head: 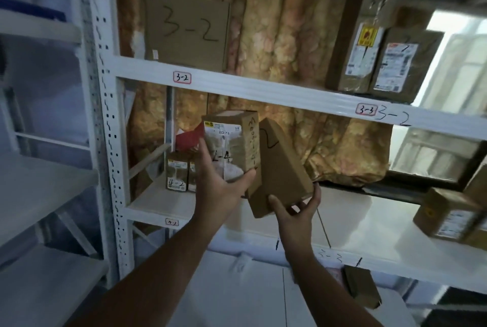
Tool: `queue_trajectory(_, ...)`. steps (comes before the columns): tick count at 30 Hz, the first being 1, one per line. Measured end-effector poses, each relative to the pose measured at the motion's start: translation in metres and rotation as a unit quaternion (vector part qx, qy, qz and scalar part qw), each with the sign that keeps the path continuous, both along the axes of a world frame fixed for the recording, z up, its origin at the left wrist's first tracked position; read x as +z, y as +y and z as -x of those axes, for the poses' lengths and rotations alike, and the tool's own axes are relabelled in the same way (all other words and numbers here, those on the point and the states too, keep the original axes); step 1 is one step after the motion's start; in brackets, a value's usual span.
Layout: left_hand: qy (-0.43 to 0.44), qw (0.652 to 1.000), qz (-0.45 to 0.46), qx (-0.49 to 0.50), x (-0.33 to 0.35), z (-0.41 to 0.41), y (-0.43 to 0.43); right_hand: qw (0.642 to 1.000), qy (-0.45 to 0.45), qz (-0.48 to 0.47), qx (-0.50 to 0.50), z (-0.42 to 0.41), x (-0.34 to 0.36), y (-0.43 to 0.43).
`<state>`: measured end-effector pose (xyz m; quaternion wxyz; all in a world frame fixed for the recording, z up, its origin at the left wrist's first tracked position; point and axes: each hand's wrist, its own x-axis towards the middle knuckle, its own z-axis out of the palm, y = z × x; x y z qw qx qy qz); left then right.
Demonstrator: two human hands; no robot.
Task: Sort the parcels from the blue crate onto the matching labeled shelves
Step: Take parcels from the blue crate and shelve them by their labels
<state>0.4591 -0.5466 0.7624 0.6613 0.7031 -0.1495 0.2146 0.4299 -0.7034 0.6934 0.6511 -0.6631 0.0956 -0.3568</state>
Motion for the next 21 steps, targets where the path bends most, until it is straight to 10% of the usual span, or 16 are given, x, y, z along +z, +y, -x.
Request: queue_trajectory(21, -0.258, 0.965, 0.037, -0.004, 0.199, 0.005, 0.027, 0.961, -0.269, 0.020, -0.054, -0.020, 0.194, 0.045)
